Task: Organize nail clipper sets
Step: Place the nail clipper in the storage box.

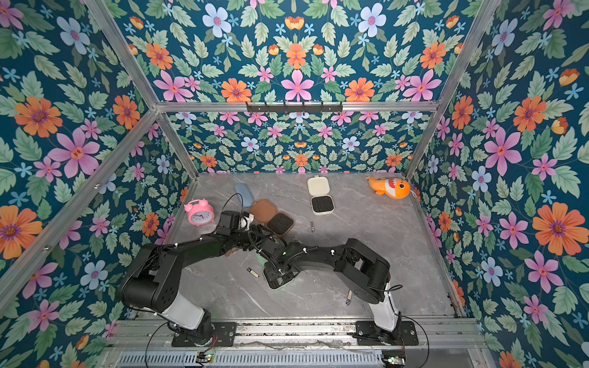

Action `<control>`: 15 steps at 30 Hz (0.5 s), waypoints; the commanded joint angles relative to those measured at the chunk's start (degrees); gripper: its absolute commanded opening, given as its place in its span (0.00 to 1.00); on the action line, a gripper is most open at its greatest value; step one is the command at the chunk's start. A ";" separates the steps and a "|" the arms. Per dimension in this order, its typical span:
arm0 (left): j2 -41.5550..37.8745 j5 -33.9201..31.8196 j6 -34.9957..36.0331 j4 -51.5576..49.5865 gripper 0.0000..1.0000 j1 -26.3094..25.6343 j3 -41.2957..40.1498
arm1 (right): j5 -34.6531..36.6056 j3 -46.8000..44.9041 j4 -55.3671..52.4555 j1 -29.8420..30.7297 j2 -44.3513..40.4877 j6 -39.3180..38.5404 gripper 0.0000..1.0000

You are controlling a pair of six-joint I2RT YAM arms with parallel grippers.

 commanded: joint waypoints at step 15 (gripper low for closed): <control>0.48 -2.00 1.45 0.00 0.67 0.05 -0.07 | 1.41 7.03 -10.57 -0.49 -0.85 0.10 0.48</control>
